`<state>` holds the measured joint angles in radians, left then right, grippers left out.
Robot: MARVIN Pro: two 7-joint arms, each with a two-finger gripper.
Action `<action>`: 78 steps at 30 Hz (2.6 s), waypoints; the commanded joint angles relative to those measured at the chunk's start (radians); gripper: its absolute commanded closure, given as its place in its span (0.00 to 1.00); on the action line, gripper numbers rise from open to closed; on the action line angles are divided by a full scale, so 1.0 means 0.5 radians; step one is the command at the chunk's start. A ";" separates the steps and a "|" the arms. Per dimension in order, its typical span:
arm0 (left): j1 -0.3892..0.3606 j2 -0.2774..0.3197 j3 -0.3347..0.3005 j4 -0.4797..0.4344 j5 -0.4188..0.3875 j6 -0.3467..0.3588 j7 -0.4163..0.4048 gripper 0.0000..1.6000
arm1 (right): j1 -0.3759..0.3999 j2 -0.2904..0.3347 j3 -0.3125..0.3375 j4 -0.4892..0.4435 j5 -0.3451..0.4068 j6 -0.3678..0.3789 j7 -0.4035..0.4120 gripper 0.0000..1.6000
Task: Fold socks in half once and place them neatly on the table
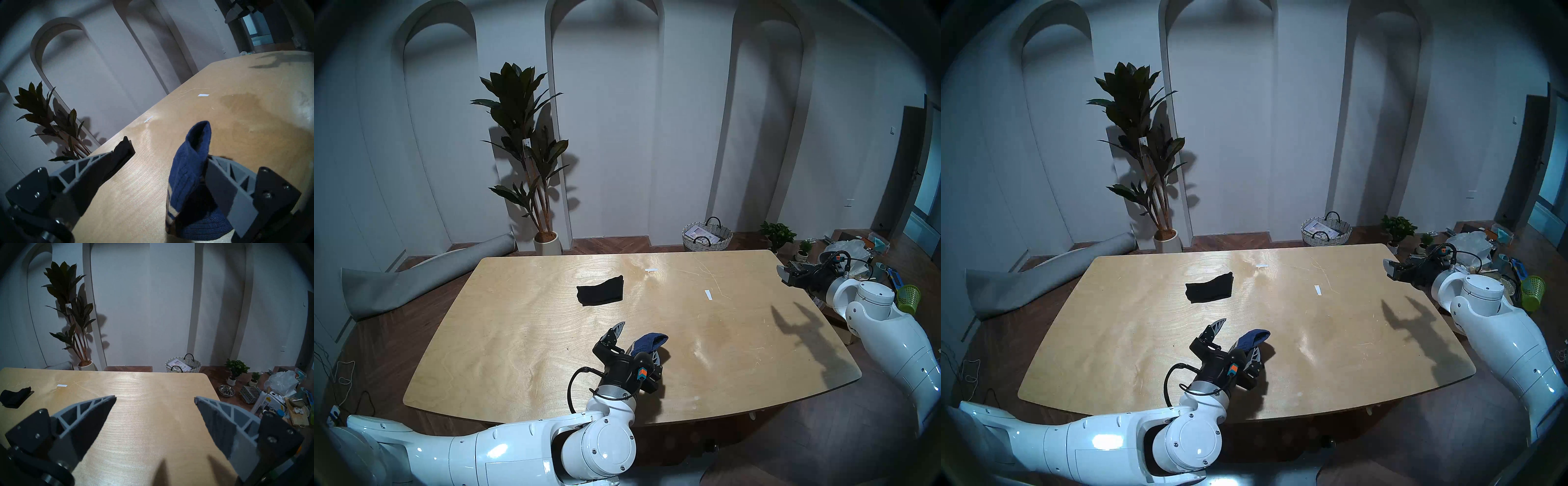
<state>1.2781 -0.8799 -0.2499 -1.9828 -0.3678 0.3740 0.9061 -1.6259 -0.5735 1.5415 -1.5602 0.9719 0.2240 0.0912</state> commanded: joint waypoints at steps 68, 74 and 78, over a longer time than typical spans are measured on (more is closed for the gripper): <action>0.285 0.913 -1.099 0.229 -0.469 -1.459 -0.186 0.00 | 0.187 -0.532 -0.318 -0.276 -0.086 -0.477 -0.092 0.00; 0.226 0.997 -1.151 0.381 -0.613 -1.631 -0.428 0.00 | 0.196 -0.569 -0.386 -0.289 -0.188 -0.521 -0.189 0.00; 0.157 0.986 -1.189 0.482 -0.780 -1.641 -0.566 0.00 | 0.206 -0.585 -0.420 -0.290 -0.240 -0.538 -0.237 0.00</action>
<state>1.4235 -0.4243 -0.7981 -1.7966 -0.6718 -0.4067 0.7153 -1.5462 -0.8443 1.3390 -1.6865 0.8919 -0.0119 0.0055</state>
